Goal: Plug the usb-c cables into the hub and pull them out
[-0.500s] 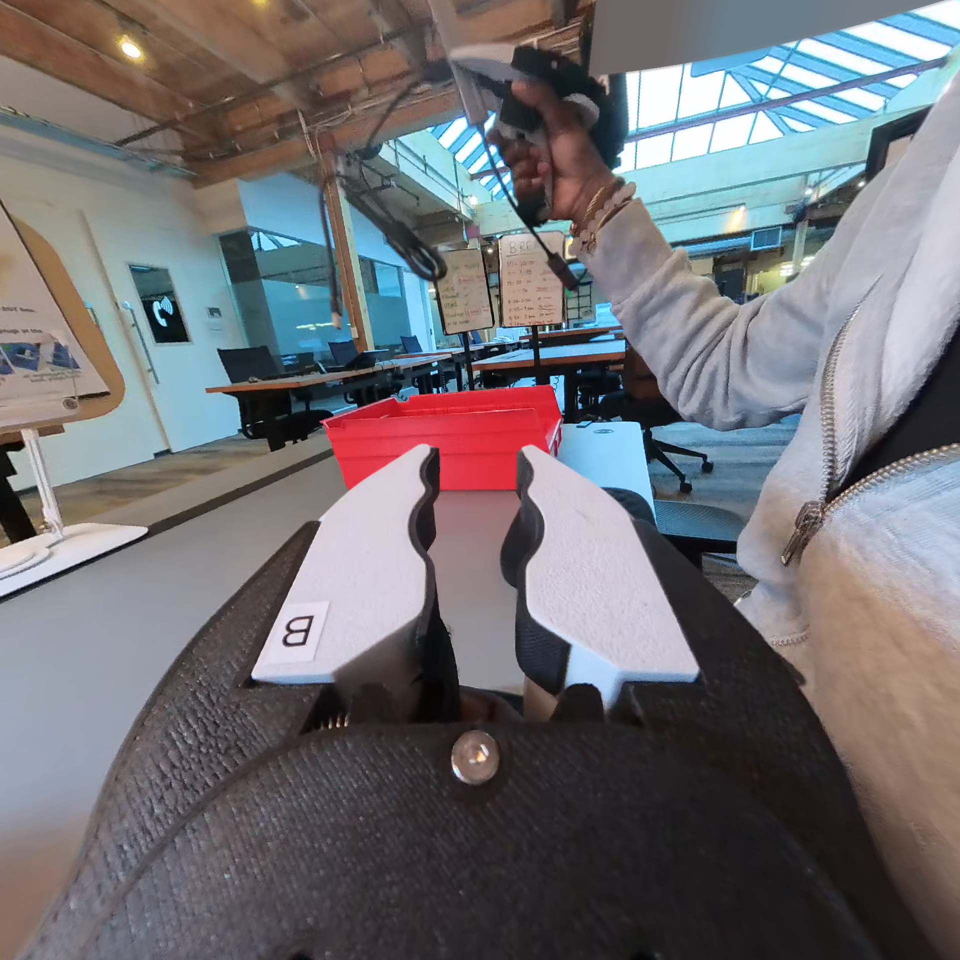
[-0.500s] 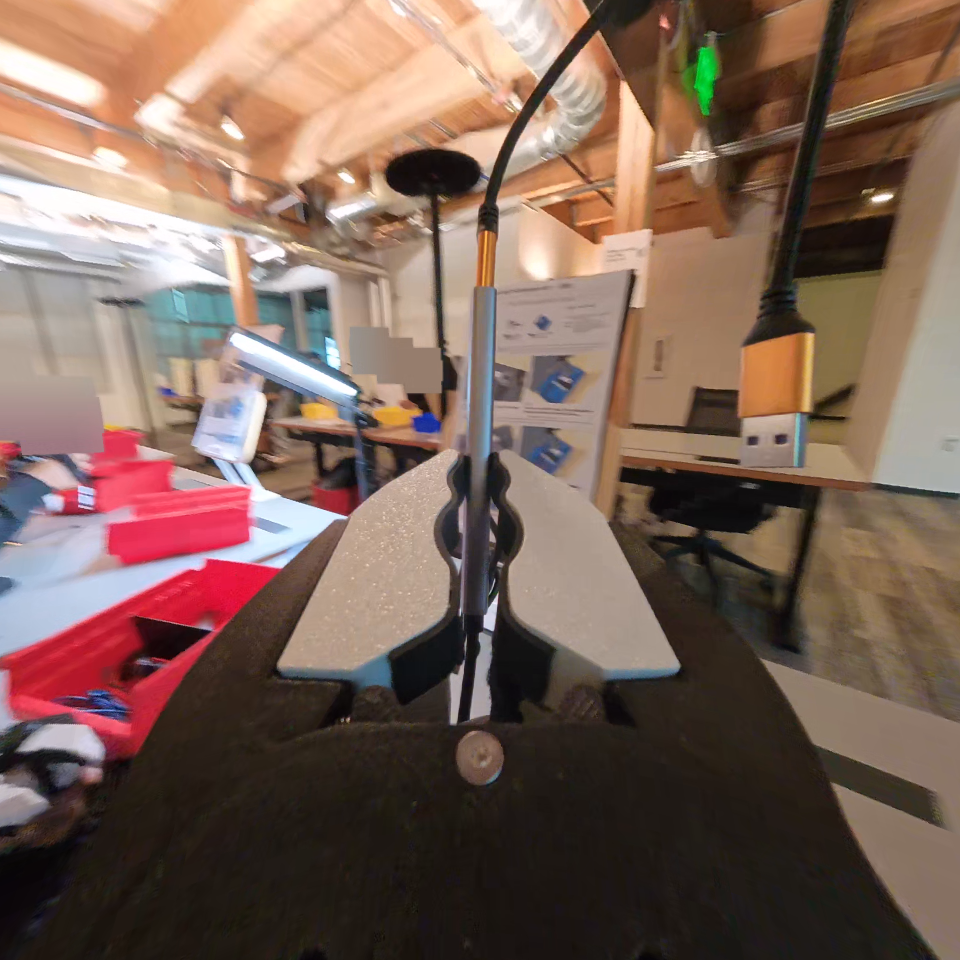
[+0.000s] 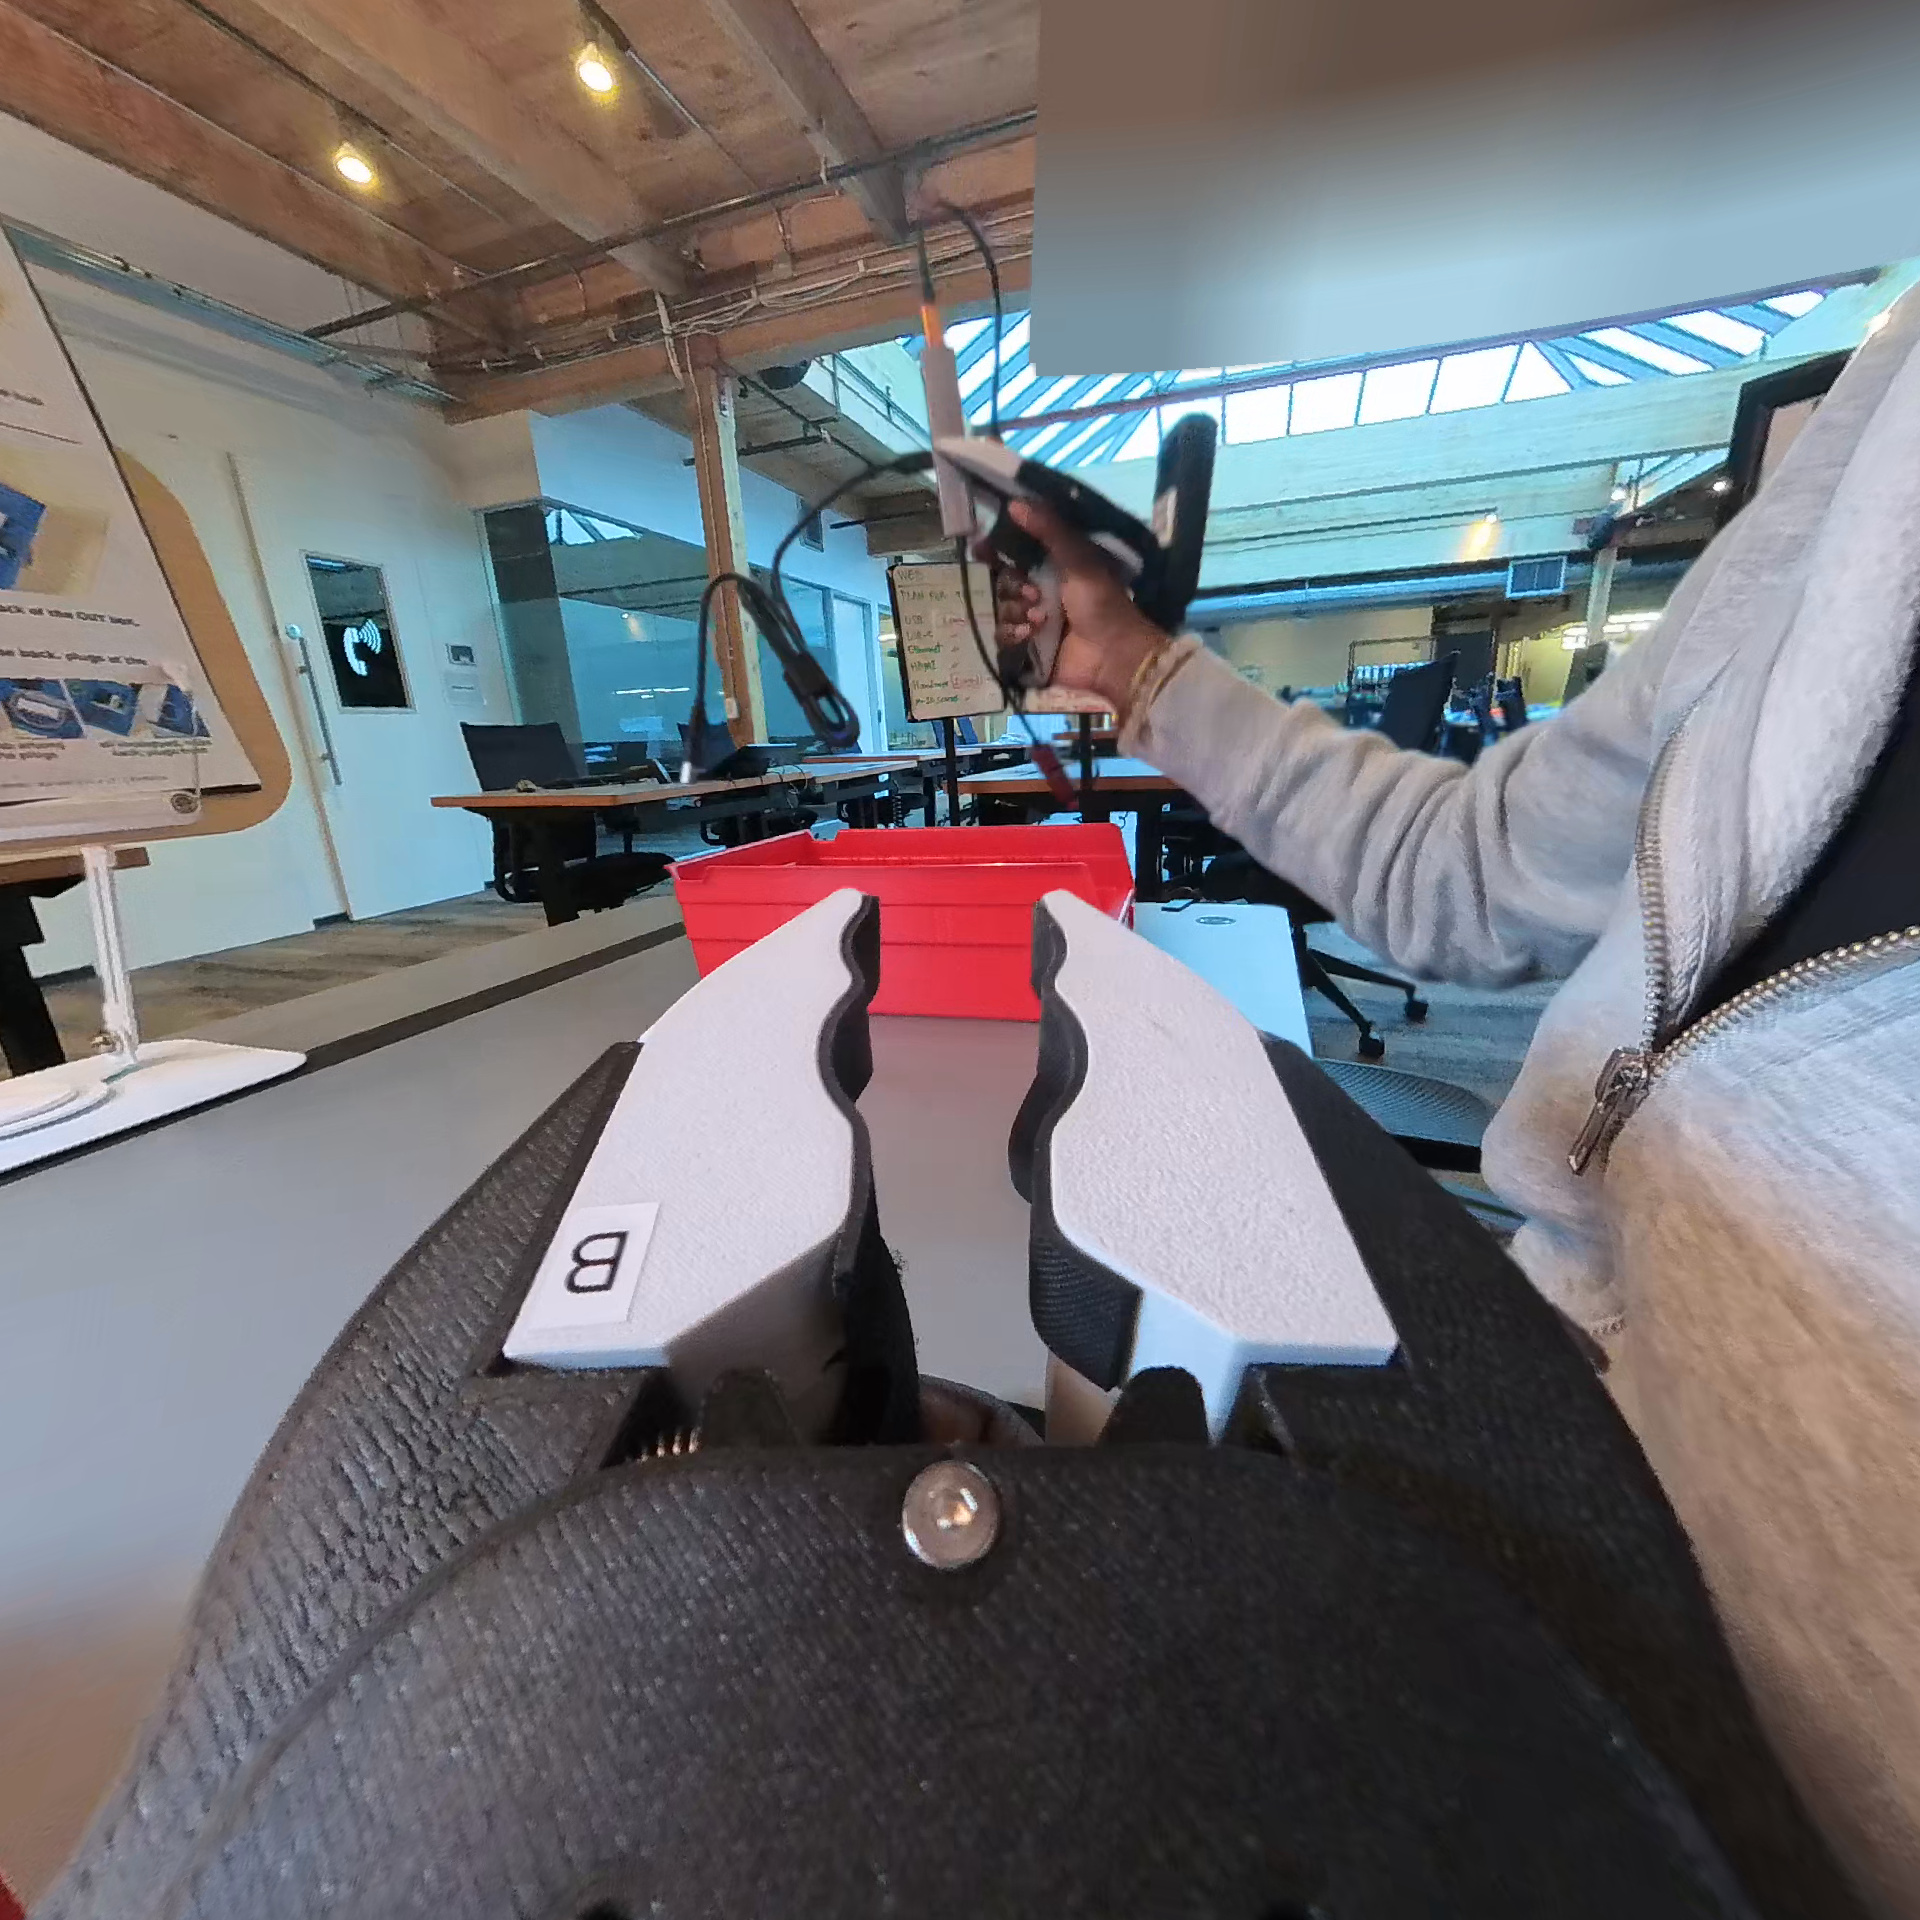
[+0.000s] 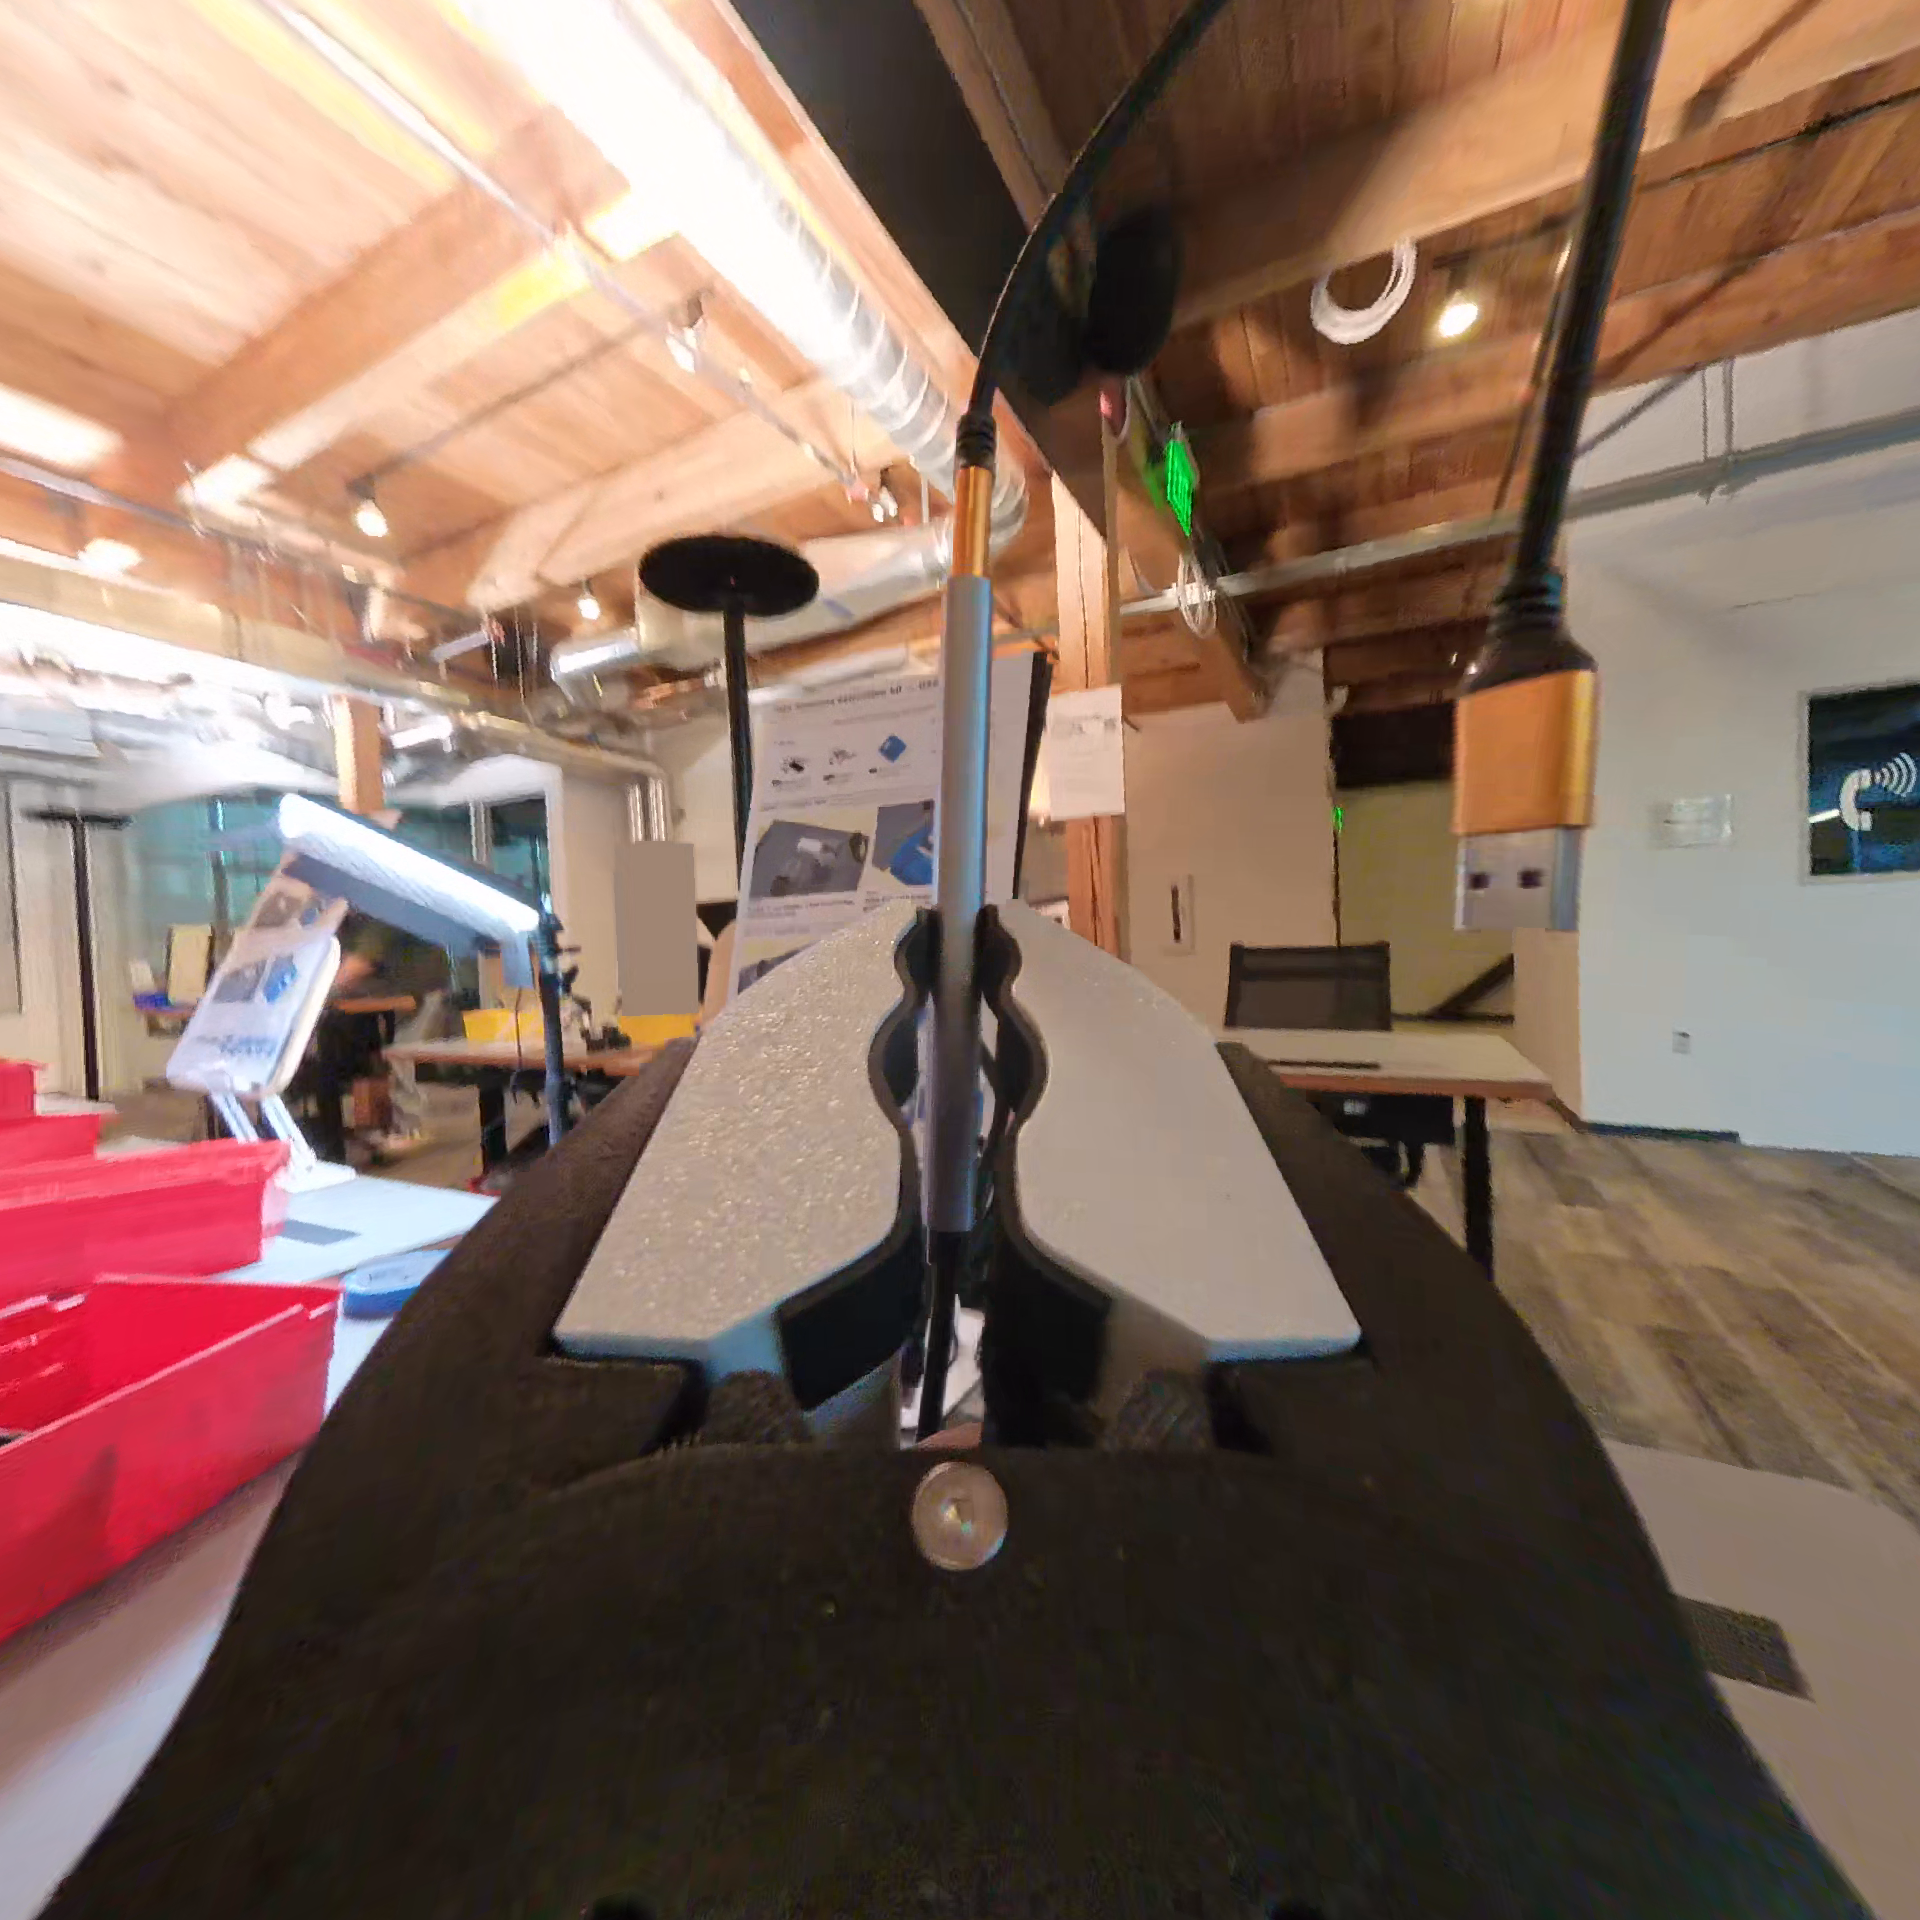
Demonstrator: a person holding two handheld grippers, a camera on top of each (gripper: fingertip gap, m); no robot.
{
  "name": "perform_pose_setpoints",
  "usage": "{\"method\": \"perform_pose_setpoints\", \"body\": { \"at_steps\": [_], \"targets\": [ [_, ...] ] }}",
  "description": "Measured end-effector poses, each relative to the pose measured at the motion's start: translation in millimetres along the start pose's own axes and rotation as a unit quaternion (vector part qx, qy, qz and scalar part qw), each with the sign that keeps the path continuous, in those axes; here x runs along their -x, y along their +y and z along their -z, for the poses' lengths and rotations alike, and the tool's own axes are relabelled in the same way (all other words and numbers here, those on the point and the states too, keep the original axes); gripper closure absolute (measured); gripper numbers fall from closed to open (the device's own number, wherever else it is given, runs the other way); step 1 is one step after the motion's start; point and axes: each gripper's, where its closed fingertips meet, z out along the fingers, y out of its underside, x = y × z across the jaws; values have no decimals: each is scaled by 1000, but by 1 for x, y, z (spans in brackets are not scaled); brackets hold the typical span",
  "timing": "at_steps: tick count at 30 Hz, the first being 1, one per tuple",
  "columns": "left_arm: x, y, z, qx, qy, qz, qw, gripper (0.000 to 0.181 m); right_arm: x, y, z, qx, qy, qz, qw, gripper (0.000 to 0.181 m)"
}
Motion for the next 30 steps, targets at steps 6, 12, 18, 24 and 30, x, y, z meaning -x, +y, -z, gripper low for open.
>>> {"method": "perform_pose_setpoints", "body": {
  "at_steps": [6, 12, 18, 24, 30],
  "targets": [
    [4, -3, 3, -15, -4, 14, 1000, 153, -24, 54, 53, -60, 62, -26, 996, 173],
    [4, -1, 1, -9, -5, 13, 1000, 154, -37, 73, 97, -71, 166, 43, 983, 172],
    [4, -2, 2, -11, -6, 11, 1000, 154, -38, 110, 95, 72, 176, 115, 975, 173],
    [5, -3, 3, -15, -8, 15, 1000, 154, -27, 189, 96, 321, 124, 188, 920, 172],
    [6, -3, 3, -18, -9, 20, 1000, 154, -12, 227, 107, 493, 75, 28, 866, 172]
  ]
}}
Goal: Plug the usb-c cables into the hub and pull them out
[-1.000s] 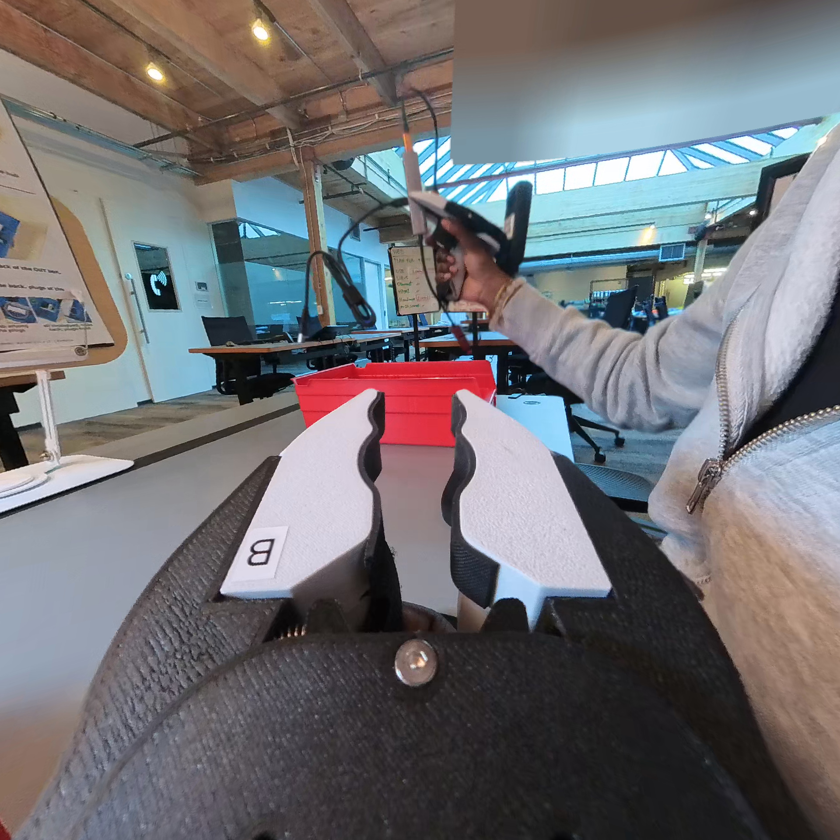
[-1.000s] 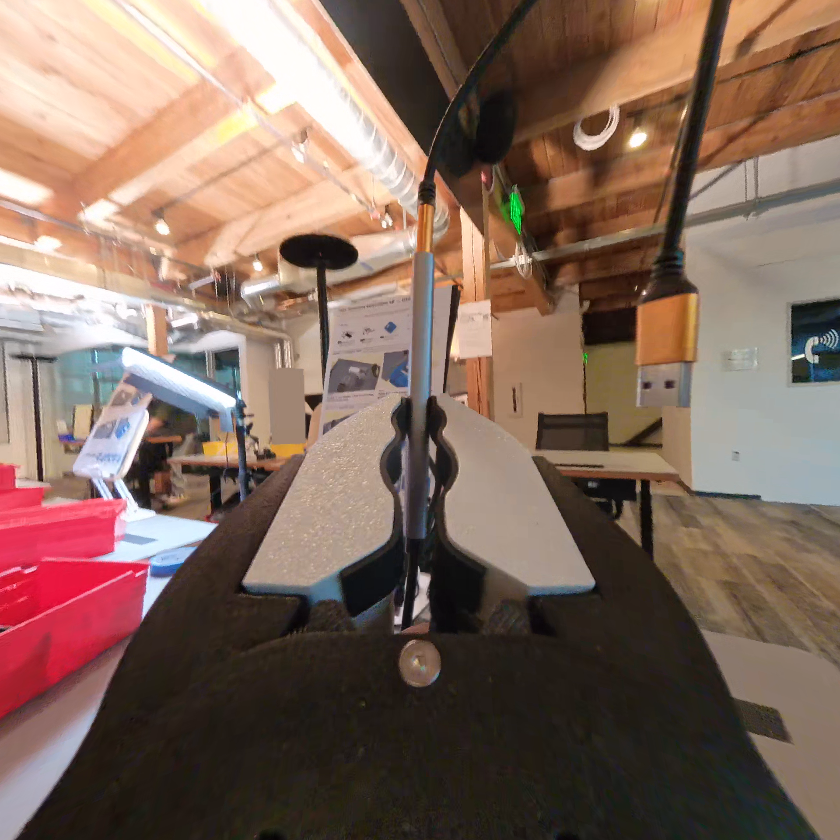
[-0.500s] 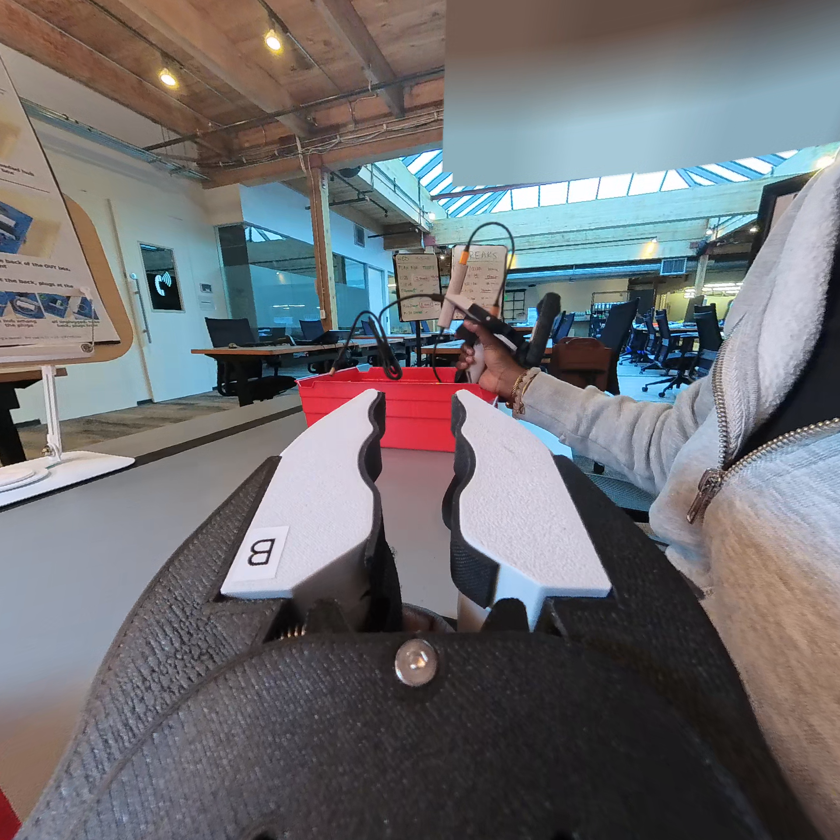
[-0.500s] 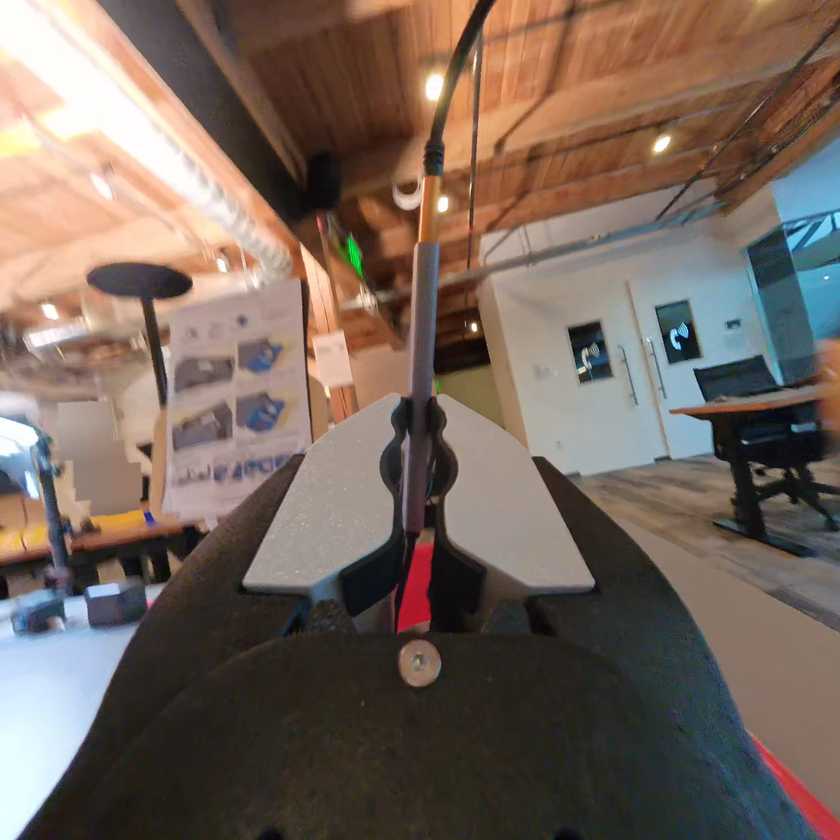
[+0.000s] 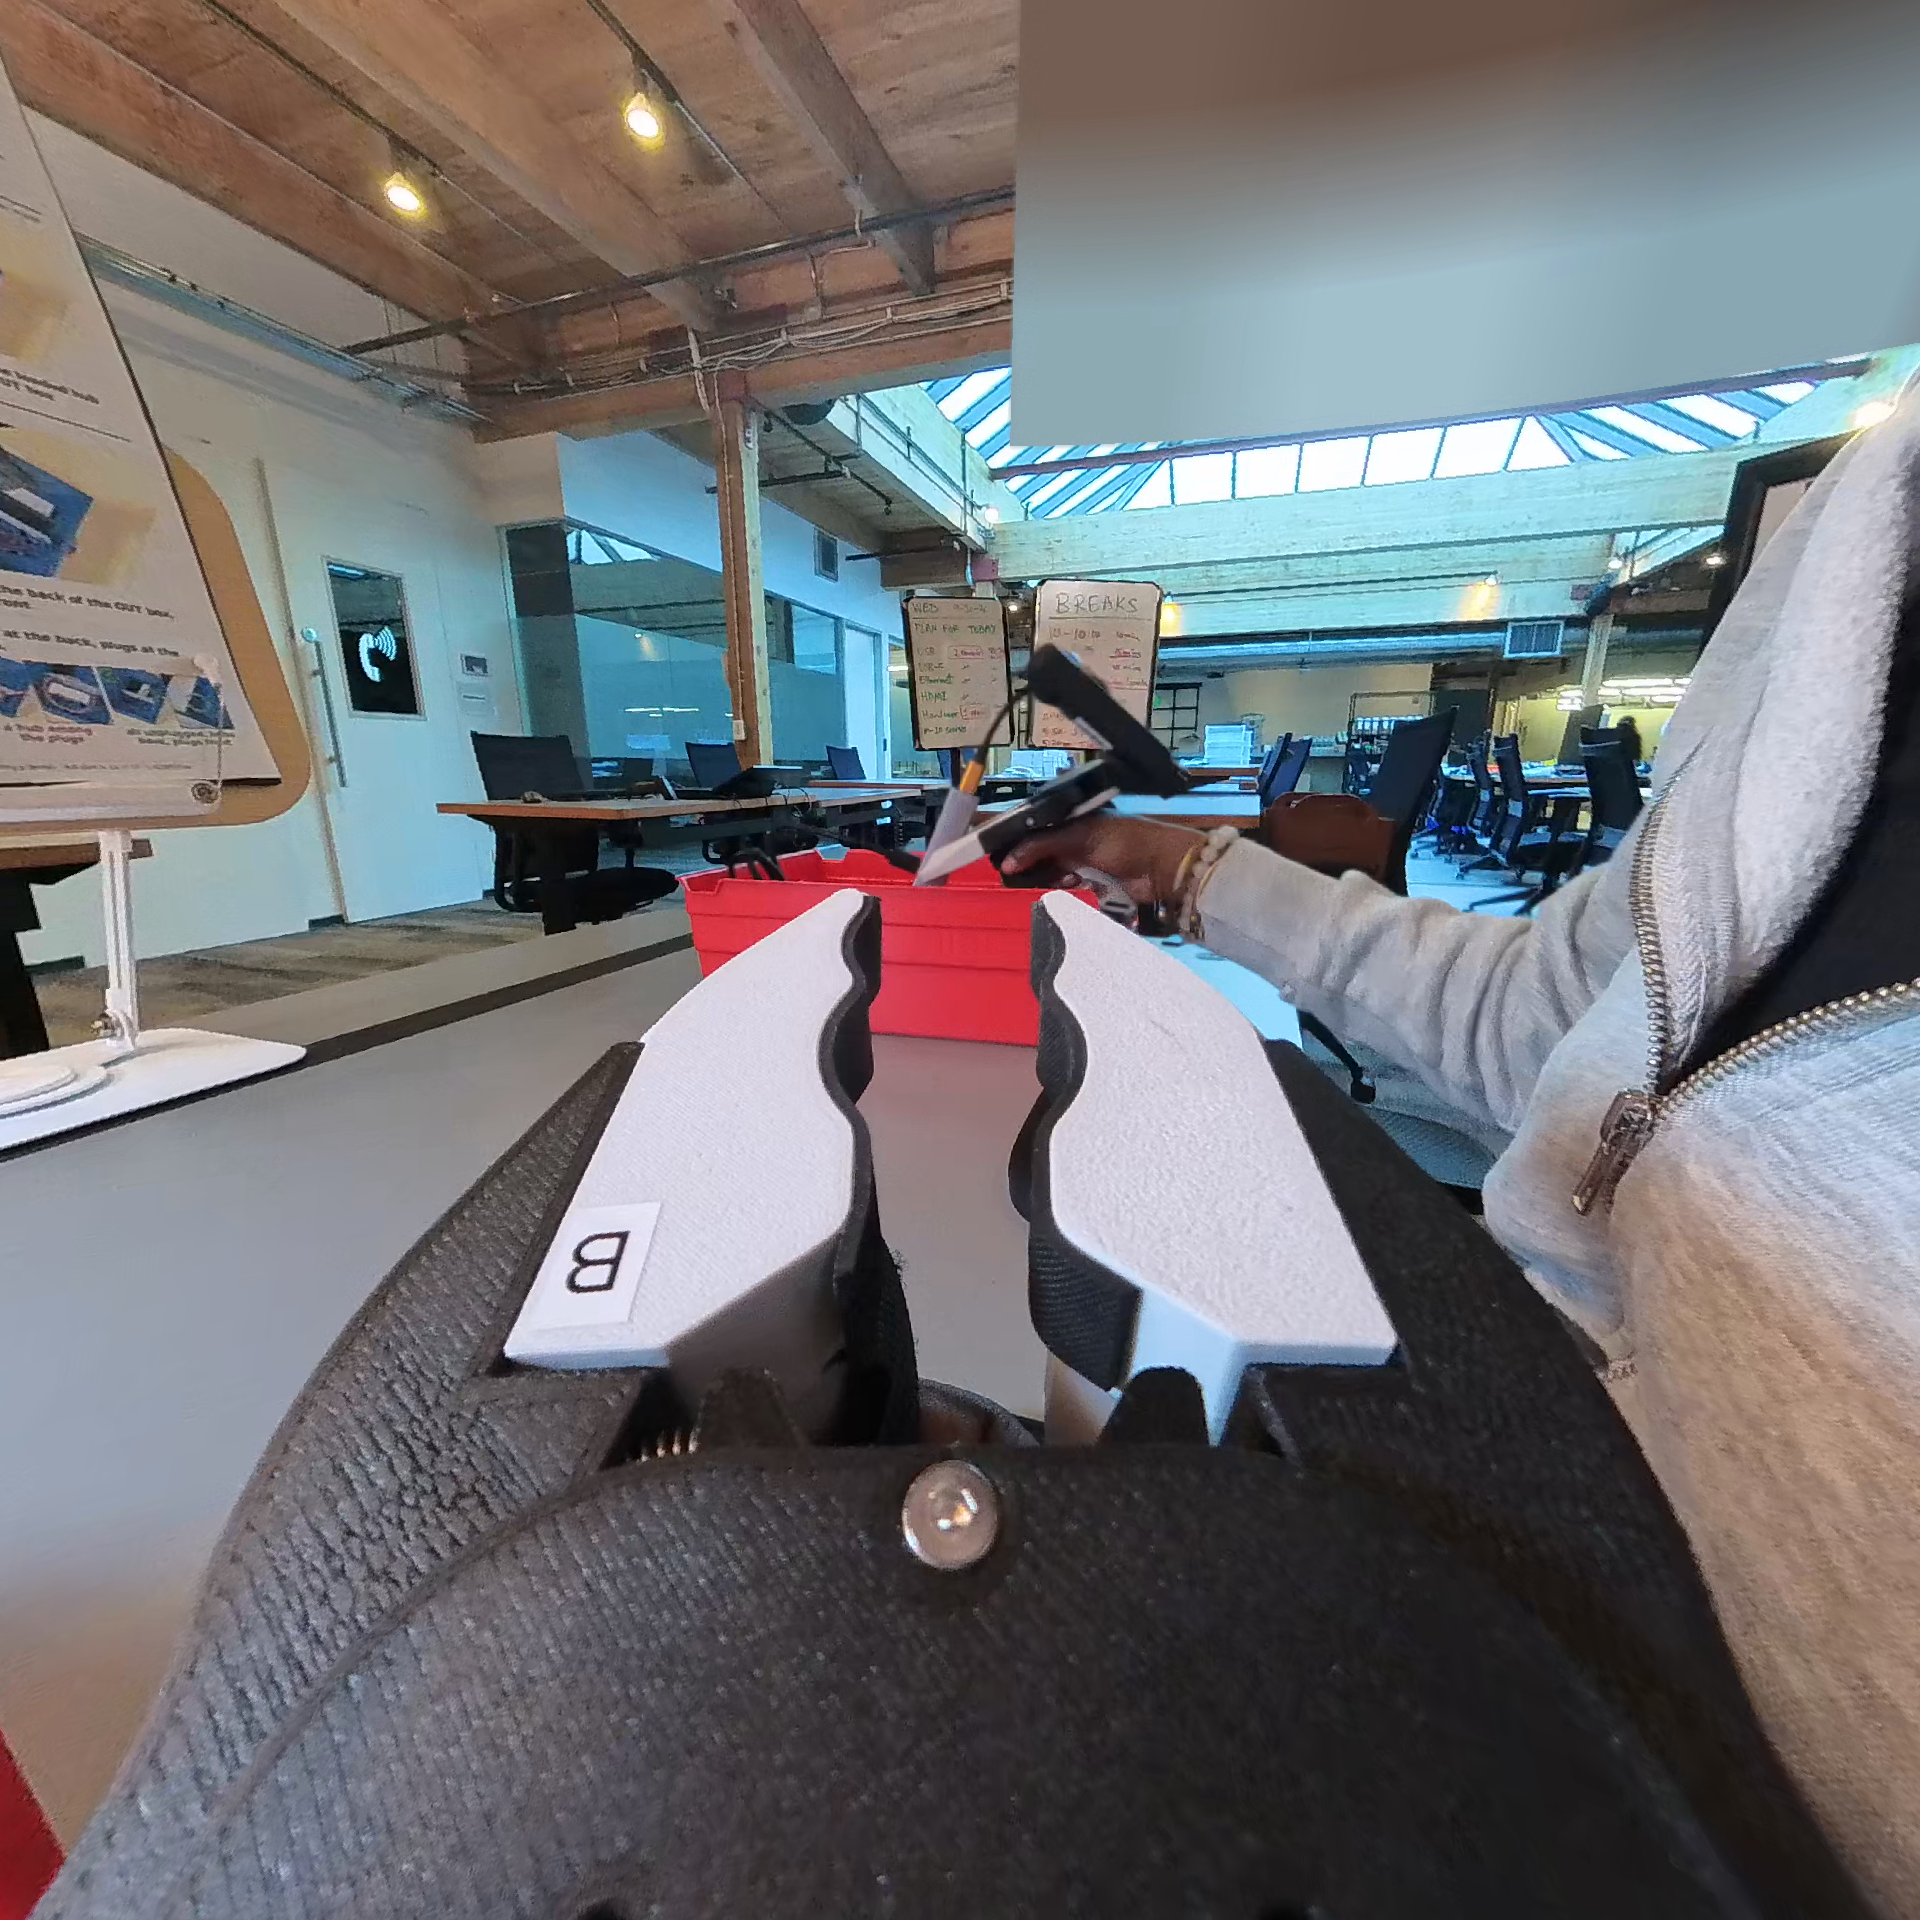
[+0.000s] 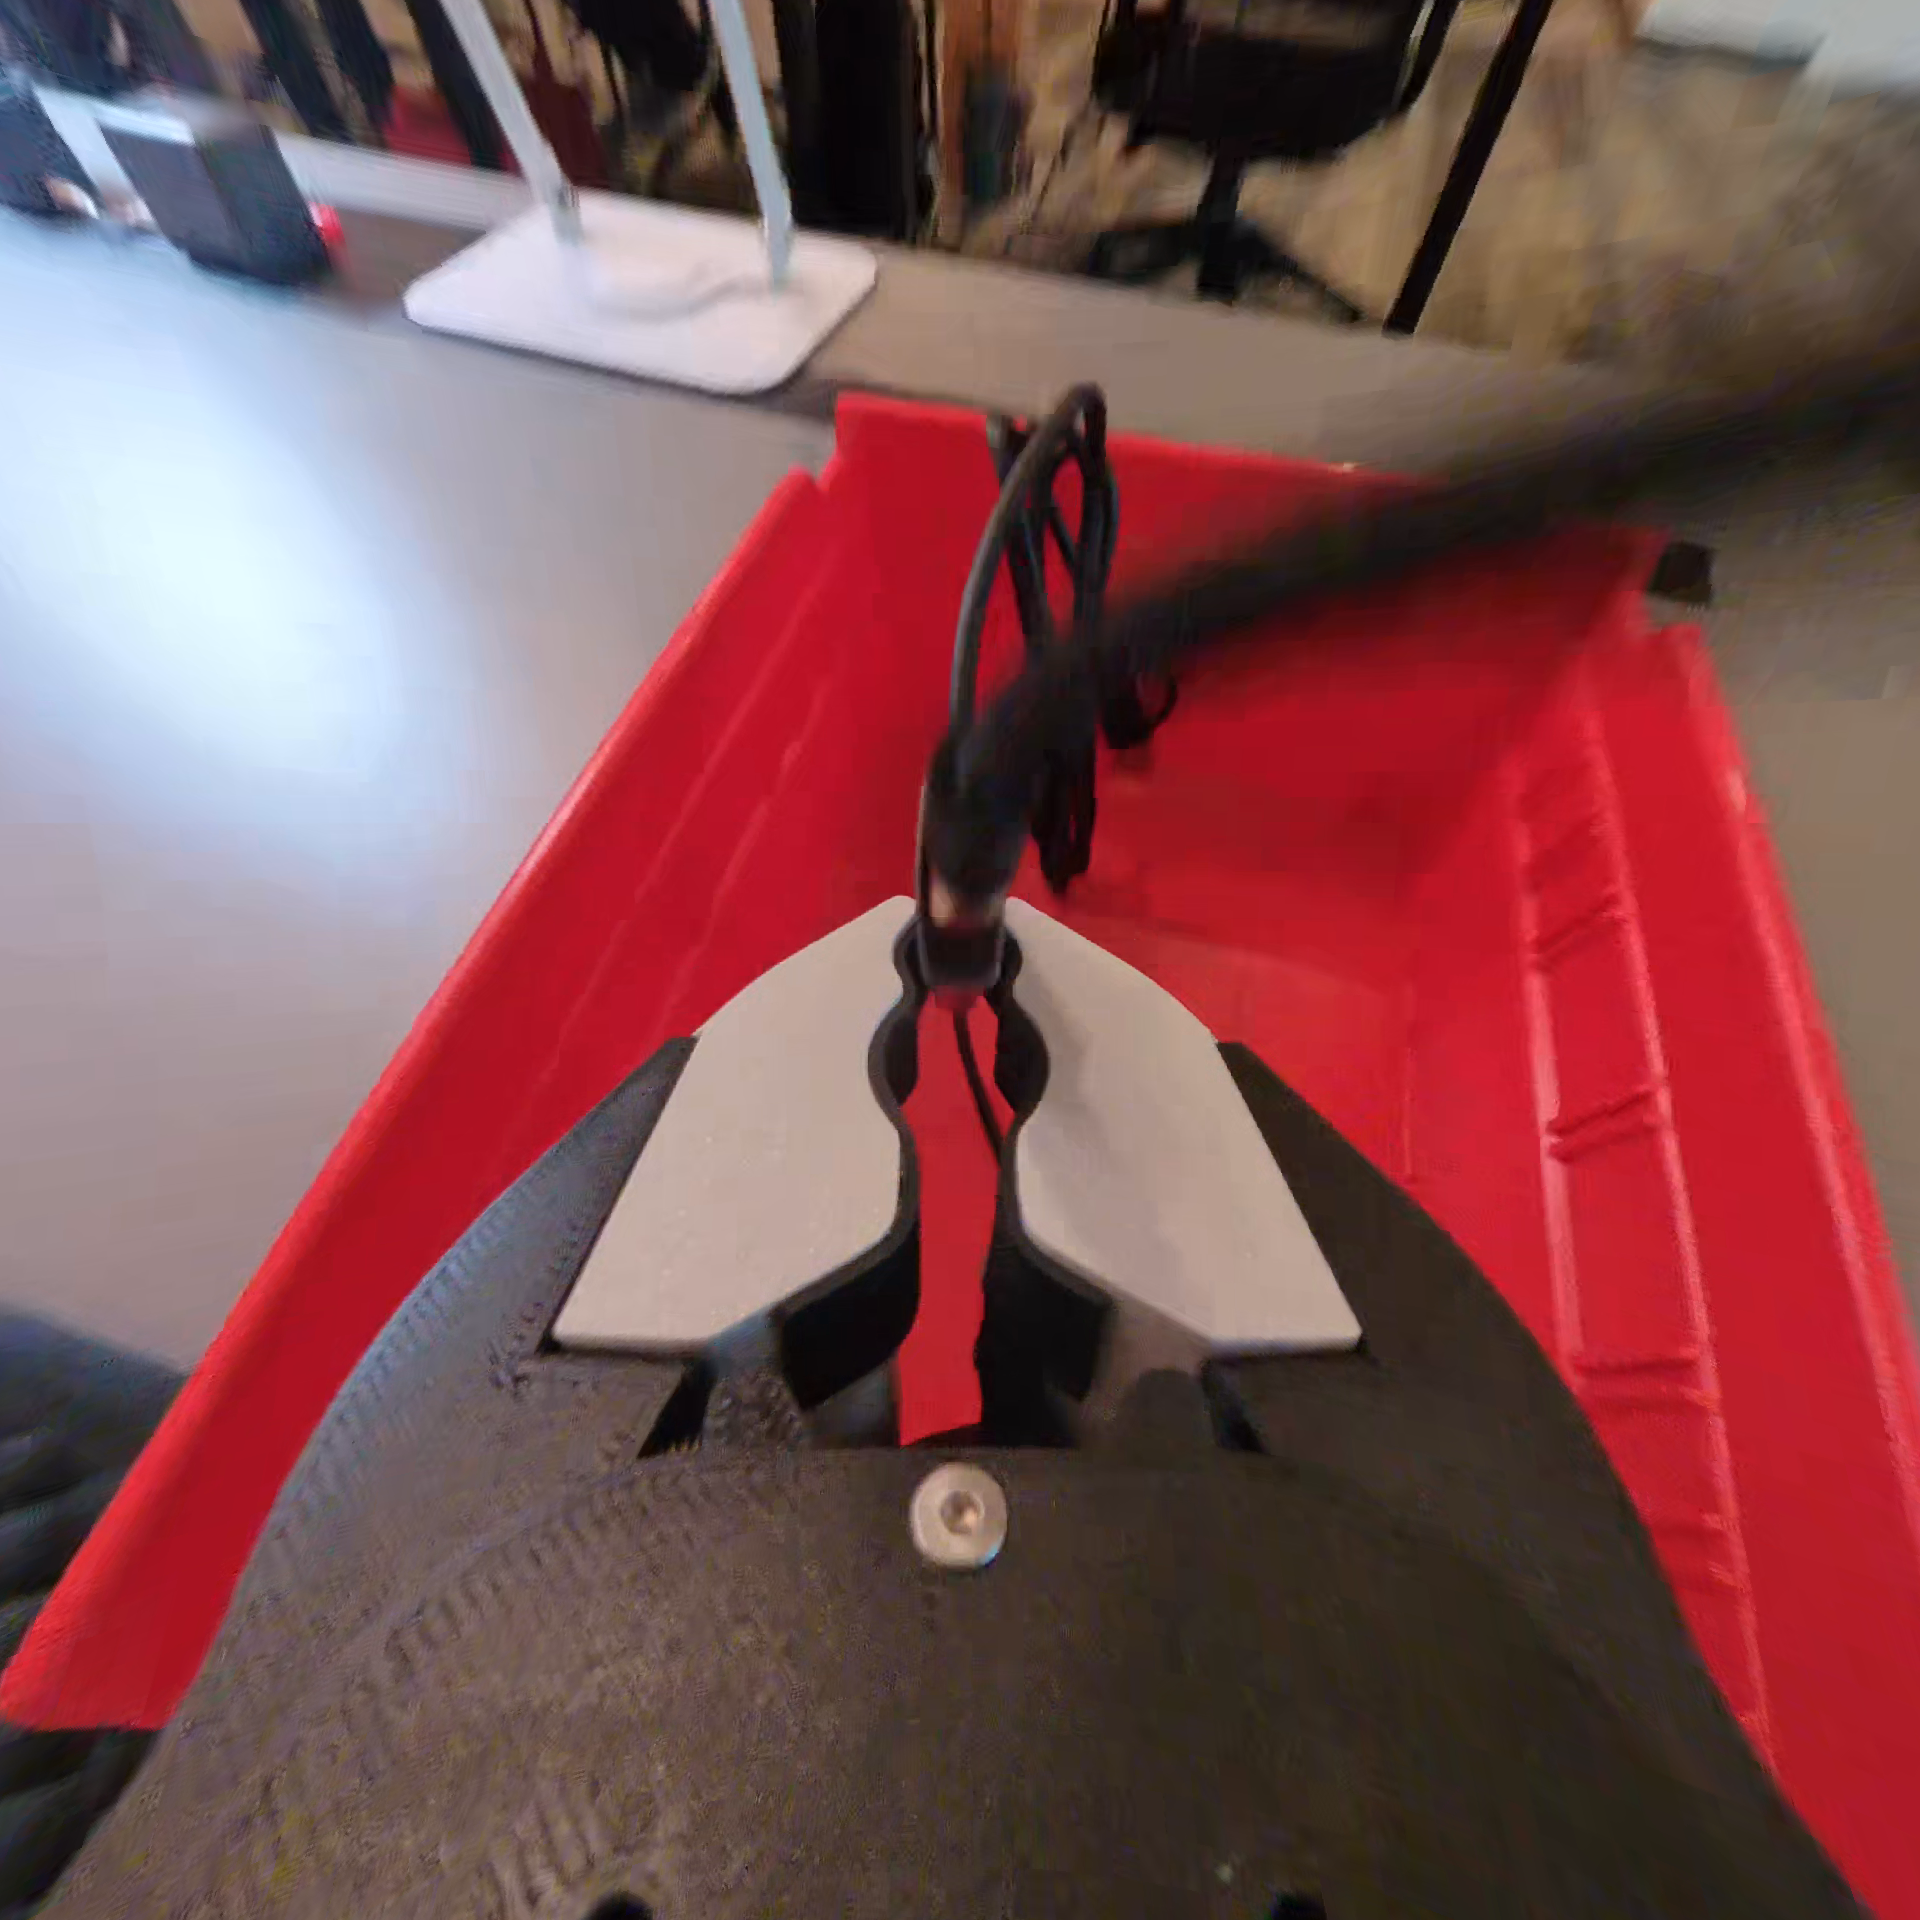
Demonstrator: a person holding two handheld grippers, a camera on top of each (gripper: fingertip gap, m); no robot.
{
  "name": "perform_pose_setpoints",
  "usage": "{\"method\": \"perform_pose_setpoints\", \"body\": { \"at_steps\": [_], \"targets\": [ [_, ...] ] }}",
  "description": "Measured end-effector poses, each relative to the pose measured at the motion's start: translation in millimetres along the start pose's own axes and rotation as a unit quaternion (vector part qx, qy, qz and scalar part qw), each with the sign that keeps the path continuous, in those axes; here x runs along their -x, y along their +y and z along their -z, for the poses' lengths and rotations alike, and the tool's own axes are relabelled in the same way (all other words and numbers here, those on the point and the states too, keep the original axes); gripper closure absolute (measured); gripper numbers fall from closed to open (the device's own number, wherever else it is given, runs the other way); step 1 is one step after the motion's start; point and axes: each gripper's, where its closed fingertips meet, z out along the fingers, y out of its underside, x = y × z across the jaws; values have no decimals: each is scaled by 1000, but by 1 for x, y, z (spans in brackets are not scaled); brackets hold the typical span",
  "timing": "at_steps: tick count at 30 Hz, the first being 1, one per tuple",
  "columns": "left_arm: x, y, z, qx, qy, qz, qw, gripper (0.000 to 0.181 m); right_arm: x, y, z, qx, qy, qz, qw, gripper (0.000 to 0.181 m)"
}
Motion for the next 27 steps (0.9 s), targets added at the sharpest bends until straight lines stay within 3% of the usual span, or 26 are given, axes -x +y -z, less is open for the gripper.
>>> {"method": "perform_pose_setpoints", "body": {
  "at_steps": [6, 11, 15, 18, 23, 27],
  "targets": [
    [0, 0, 0, -1, -1, 0, 1000, 154, 3, 3, -12, 100, -43, -57, 992, 173],
    [0, 0, 1, -1, -1, 2, 1000, 154, -2, 15, -32, 169, 2, -50, 984, 171],
    [1, 0, 1, -2, -1, 3, 1000, 154, -3, 5, -46, 146, 25, -43, 988, 168],
    [1, -1, 1, -5, -2, 5, 1000, 154, 3, 1, -51, 144, 20, -74, 987, 151],
    [1, -1, 1, -4, -2, 7, 1000, 154, 14, 29, -19, 256, 68, -20, 964, 125],
    [1, -2, 2, -8, -1, 7, 1000, 154, 19, 42, 17, 302, 101, 36, 947, 125]
  ]
}}
